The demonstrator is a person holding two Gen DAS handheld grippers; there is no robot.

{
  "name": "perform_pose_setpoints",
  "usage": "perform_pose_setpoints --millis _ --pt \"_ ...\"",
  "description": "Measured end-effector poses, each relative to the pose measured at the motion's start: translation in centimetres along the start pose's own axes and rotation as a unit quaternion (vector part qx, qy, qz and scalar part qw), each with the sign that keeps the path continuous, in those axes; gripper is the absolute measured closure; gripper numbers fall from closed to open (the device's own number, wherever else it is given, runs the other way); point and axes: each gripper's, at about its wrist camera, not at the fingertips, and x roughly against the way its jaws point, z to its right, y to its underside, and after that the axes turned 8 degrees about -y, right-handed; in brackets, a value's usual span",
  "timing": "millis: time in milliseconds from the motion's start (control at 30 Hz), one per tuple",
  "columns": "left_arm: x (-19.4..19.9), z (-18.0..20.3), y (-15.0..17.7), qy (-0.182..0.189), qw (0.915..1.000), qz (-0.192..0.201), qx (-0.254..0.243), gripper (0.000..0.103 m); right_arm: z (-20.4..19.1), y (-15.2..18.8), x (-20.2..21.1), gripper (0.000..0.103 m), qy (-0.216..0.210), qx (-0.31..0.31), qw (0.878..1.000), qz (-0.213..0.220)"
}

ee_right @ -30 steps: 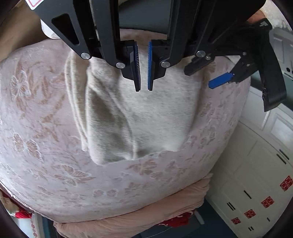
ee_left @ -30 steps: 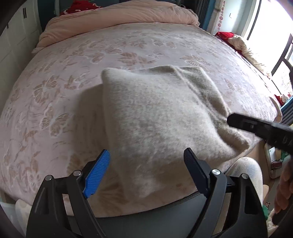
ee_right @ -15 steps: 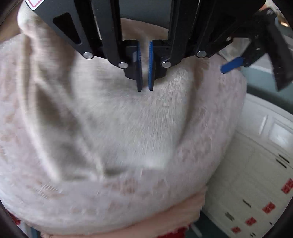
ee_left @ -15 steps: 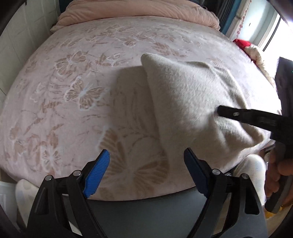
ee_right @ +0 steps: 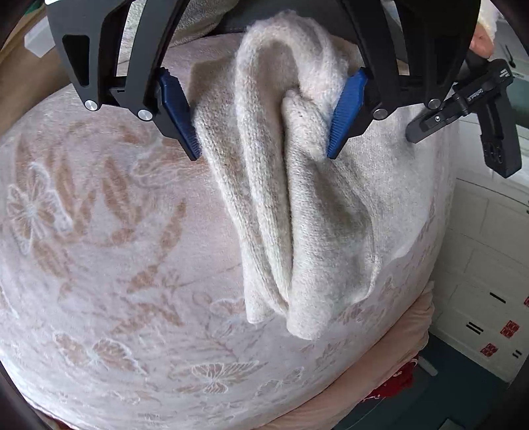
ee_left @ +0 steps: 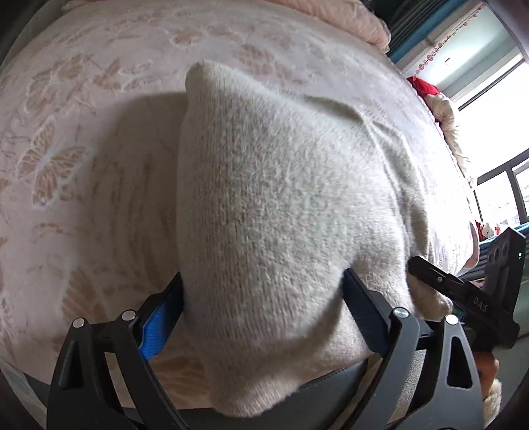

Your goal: Fold small clothes

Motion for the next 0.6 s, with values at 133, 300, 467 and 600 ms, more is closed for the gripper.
perform_pose_setpoints --millis 133,300,467,600 --pt "-1.7 0.3 -0.7 0.006 0.9998 -0.02 0.006 0.007 0.3 -0.4 -0.9 0.014 -0.02 -0.005 1.0 0.001" --pt "-2.7 1.5 -1.5 -0.003 0.9998 -0.018 -0.008 0.005 -1.1 -0.8 -2.0 0.005 -0.014 0.021 1.0 -0.008" --pt "-3.0 2.2 -2.1 -0.006 0.9997 -0.016 -0.015 0.005 -1.2 -1.5 -2.7 0.005 -0.028 0.013 1.0 0.0" --pt "-3.4 2.3 -2.4 -0.004 0.9997 -0.015 -0.018 0.005 -0.9 -2.3 -3.0 0.005 -0.049 0.0 0.999 0.005"
